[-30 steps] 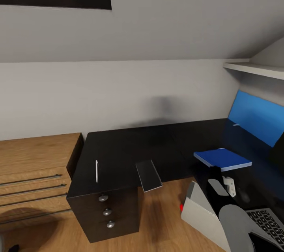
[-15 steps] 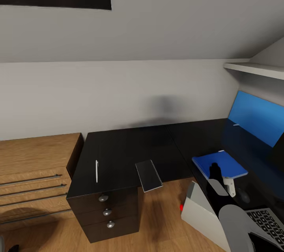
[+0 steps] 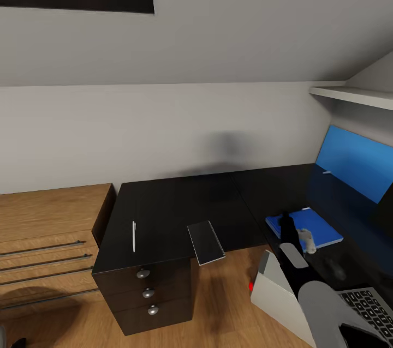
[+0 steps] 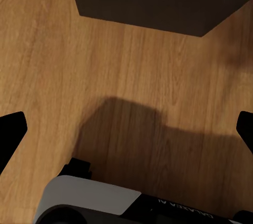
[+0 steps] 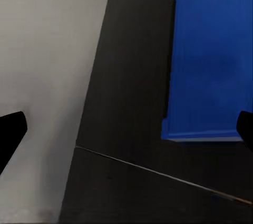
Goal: In the bedroom, organize the workspace by keeping the computer under the desk, ensuring the monitor is on the desk, placing the keyboard on the desk next to the monitor, placing the mouse on the desk next to the keyboard, moving the folder from the swivel chair onto the desk next to the mouse, stacking the notebook on top of the folder with the pen on top of the notebook, and positioning the swivel chair next to the desk.
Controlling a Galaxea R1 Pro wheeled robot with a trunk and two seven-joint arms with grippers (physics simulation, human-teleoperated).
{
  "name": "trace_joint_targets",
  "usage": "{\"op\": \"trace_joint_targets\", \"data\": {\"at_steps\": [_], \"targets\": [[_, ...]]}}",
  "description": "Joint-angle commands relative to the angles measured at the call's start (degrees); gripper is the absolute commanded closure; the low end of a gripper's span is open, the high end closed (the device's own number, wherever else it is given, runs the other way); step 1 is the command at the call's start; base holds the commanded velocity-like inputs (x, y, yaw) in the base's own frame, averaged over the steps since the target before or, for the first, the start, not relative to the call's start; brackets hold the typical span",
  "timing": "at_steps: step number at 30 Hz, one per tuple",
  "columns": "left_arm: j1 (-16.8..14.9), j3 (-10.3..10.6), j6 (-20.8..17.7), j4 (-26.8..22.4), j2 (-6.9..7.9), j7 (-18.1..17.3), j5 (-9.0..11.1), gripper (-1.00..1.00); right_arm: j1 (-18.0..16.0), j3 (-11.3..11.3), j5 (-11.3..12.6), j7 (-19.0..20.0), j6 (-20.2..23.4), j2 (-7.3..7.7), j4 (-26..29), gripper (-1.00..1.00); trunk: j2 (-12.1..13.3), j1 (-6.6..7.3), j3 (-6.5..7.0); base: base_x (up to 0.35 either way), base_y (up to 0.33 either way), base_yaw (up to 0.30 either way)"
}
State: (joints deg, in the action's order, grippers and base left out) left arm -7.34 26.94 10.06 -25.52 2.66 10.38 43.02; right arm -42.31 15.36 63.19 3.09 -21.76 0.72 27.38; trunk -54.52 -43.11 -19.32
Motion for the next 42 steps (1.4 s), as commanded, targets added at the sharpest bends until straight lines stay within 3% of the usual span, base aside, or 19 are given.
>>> {"op": "trace_joint_targets", "data": {"at_steps": [1, 3, 5, 8, 10, 14, 17, 21, 30, 37, 42], "targets": [[0.0, 0.5, 0.2, -0.1, 0.08, 0.4, 0.4, -1.0, 0.0, -1.1, 0.6, 0.4, 0.0, 0.0, -0.1, -1.0, 0.0, 0.0, -0.07, 0.0, 0.0, 0.0], [0.0, 0.5, 0.3, -0.1, 0.07, 0.4, 0.4, -1.0, 0.0, -6.1, 0.7, 0.4, 1.0, -0.01, -0.3, -1.0, 0.0, 0.0, -0.07, 0.0, 0.0, 0.0], [0.0, 0.5, 0.3, -0.1, 0.07, 0.4, 0.4, -1.0, 0.0, -9.6, 0.7, 0.4, 2.4, -0.11, -1.0, -1.0, 0.0, 0.0, -0.07, 0.0, 0.0, 0.0], [0.0, 0.4, 0.3, -0.1, 0.11, 0.4, 0.4, -1.0, 0.0, -12.9, 0.9, 0.4, 6.3, -1.52, -2.4, -1.0, 0.0, 0.0, -0.07, 0.0, 0.0, 0.0], [0.0, 0.4, 0.4, -0.1, 0.13, 0.4, 0.4, -1.0, 0.0, -13.8, 1.0, 0.4, 10.2, -2.77, -2.9, -1.0, 0.0, 0.0, -0.07, 0.0, 0.0, 0.0], [0.0, 0.3, 0.4, -0.1, 0.13, 0.4, 0.3, -1.0, 0.1, -14.6, 1.1, 2.0, 16.0, -3.9, -3.1, -1.0, 0.0, 0.0, -0.07, 0.0, 0.0, 0.0], [0.0, 0.2, 0.4, -0.1, 0.15, 0.4, 0.4, -1.0, 0.2, -14.6, 1.1, 5.2, 16.9, -5.03, -3.1, -1.0, 0.0, 0.0, -0.07, 0.0, 0.0, 0.0], [0.0, 0.1, 0.3, -0.1, 0.15, 0.3, 0.4, -1.0, 0.5, -14.6, 1.1, 6.6, 17.1, -5.96, -3.2, -1.0, 0.0, 0.0, -0.07, -0.113, 0.027, 0.0], [0.0, 0.1, 0.4, -0.1, 0.15, 0.5, 0.5, -1.0, 1.2, -14.7, 1.1, 7.0, 17.5, -7.04, -3.5, -1.0, 0.0, 0.0, -0.07, -0.292, 0.088, 0.0], [0.0, -0.4, 0.4, -2.4, 0.44, 0.7, 0.7, -1.0, 1.3, -14.5, 1.3, 7.0, 25.6, -7.1, -4.0, -1.0, -0.4, -0.22, -0.25, -0.114, 0.013, 0.0], [0.0, -0.5, 0.4, -3.5, 0.32, 0.7, 0.8, -1.0, 1.3, -14.3, 1.3, 7.0, 26.7, -6.99, -3.9, -1.0, -2.5, -1.32, -1.15, -0.009, 0.001, 0.0]]}}
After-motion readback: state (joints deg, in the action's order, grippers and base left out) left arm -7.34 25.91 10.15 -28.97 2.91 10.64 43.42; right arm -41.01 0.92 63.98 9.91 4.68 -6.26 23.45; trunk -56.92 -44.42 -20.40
